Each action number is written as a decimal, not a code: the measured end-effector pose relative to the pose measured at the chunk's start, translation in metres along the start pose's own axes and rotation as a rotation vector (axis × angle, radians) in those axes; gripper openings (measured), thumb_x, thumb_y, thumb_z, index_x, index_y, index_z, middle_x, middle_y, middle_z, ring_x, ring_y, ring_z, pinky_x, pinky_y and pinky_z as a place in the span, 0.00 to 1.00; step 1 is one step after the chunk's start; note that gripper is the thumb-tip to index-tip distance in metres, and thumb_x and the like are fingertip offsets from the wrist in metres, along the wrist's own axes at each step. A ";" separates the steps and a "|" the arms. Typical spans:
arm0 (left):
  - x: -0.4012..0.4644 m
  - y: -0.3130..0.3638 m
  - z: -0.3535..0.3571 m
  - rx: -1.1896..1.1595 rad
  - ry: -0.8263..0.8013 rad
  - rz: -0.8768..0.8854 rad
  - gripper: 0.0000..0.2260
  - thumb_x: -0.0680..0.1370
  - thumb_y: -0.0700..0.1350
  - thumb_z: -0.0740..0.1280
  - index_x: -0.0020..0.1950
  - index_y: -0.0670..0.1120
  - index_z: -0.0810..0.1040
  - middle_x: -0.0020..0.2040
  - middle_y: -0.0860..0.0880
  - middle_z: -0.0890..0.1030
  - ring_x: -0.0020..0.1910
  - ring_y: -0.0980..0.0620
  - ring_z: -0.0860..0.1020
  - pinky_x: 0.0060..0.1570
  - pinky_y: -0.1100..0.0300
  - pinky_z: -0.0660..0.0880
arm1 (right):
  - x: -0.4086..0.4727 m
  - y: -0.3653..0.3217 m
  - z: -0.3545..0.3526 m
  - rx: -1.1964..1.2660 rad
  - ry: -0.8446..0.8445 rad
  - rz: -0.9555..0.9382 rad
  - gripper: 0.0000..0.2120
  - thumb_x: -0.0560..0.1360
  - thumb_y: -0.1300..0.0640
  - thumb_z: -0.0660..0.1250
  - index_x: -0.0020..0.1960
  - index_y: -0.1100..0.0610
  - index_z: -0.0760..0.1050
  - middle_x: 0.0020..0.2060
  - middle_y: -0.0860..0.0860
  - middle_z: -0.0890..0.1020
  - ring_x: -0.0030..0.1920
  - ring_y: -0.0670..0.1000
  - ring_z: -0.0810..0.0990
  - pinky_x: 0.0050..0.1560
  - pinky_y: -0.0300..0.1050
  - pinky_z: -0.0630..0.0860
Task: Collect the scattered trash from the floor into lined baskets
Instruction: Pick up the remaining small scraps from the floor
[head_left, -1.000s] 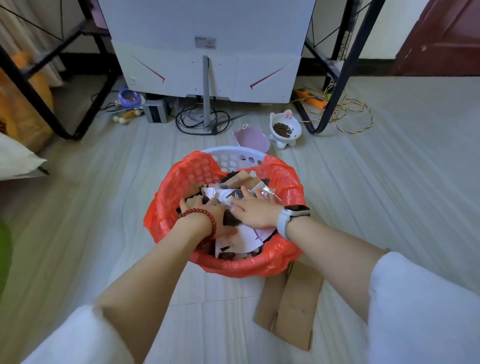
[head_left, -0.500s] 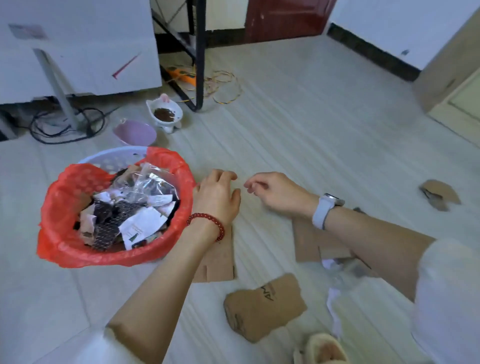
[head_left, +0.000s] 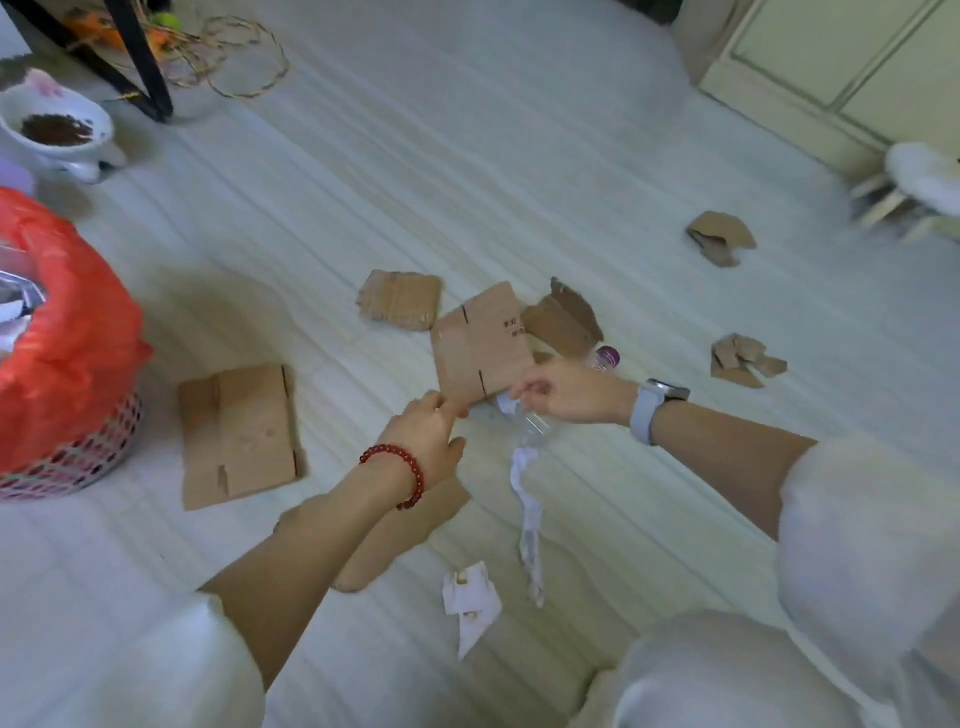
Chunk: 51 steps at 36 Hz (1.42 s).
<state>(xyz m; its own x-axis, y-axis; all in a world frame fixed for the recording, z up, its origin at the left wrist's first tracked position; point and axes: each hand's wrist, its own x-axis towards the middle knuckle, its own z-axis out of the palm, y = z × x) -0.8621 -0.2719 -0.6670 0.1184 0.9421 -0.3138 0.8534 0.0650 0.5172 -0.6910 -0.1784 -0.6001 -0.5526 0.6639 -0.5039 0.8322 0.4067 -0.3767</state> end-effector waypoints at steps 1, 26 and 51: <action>-0.002 0.002 0.012 -0.003 -0.025 -0.013 0.18 0.78 0.46 0.60 0.68 0.47 0.66 0.66 0.45 0.67 0.64 0.45 0.68 0.62 0.50 0.68 | -0.005 0.012 0.009 -0.005 -0.022 0.002 0.12 0.77 0.61 0.59 0.57 0.60 0.78 0.54 0.56 0.81 0.55 0.54 0.77 0.49 0.38 0.68; -0.029 0.009 0.176 0.263 -0.270 -0.074 0.08 0.75 0.42 0.62 0.53 0.44 0.72 0.53 0.46 0.75 0.54 0.46 0.70 0.45 0.58 0.61 | -0.004 0.104 0.218 -0.069 0.111 -0.028 0.04 0.76 0.64 0.58 0.44 0.62 0.71 0.49 0.61 0.75 0.50 0.61 0.74 0.43 0.50 0.67; 0.010 0.106 0.206 -0.256 -0.211 0.289 0.18 0.77 0.37 0.60 0.67 0.44 0.67 0.55 0.46 0.79 0.47 0.43 0.78 0.40 0.59 0.67 | -0.219 0.194 0.249 0.380 0.144 0.879 0.34 0.69 0.49 0.72 0.67 0.60 0.61 0.58 0.58 0.66 0.53 0.61 0.73 0.53 0.49 0.71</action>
<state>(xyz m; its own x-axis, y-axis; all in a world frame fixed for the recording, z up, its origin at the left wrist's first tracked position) -0.6661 -0.3229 -0.7791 0.4577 0.8474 -0.2693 0.6196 -0.0868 0.7801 -0.4198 -0.4014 -0.7560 0.2921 0.7152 -0.6350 0.8615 -0.4851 -0.1500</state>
